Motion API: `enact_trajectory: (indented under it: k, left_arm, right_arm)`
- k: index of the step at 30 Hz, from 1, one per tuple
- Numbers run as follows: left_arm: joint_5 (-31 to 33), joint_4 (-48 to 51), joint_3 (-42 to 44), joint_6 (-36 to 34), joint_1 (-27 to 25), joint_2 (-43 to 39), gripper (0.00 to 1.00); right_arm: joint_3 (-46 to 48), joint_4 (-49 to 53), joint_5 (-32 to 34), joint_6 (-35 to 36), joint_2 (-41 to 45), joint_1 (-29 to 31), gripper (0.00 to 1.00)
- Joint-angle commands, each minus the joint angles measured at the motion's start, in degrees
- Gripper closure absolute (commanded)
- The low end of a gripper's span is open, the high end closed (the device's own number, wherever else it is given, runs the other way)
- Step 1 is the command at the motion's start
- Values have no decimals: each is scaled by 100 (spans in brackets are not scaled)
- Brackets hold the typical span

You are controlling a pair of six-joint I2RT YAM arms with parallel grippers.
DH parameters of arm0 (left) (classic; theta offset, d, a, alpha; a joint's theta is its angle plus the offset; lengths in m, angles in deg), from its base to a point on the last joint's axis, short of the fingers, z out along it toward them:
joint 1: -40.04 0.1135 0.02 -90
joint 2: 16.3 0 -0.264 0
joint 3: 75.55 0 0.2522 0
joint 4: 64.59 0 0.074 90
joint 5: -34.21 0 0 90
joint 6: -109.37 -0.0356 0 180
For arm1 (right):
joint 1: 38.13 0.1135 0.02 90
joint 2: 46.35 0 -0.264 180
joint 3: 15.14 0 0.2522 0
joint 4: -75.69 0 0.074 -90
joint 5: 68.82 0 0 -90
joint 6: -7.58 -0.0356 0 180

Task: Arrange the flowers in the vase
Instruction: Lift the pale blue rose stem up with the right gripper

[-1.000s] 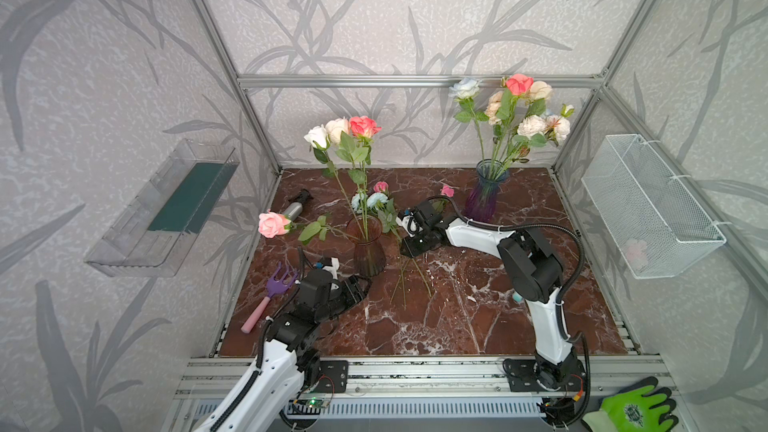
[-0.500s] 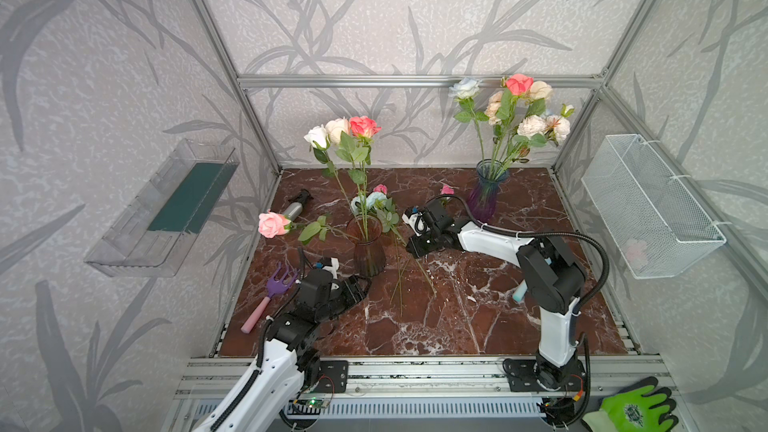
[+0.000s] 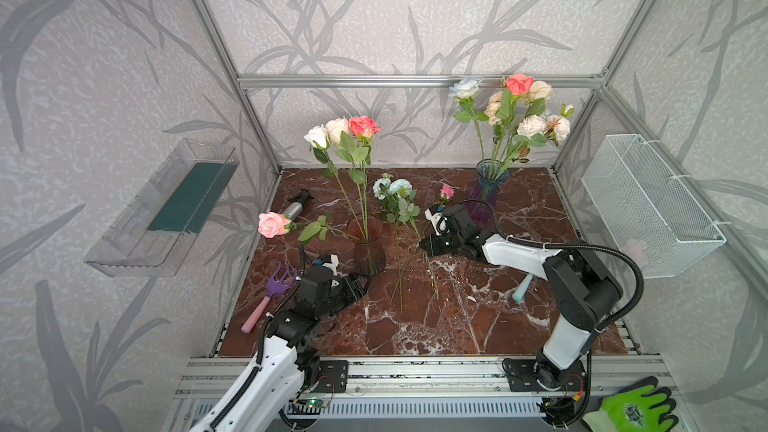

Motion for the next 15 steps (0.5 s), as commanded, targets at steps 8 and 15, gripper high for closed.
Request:
enact_trajectory:
  k: [8,15]
  left_arm:
    - [361,132,-217,-119,-23,-283,29]
    - [419,243,-396,-213,-23,-277,29]
  right_arm:
    - [321,-664,254,-308,1007,-12,99]
    - [564,-848,408,-292,1528,-10,99]
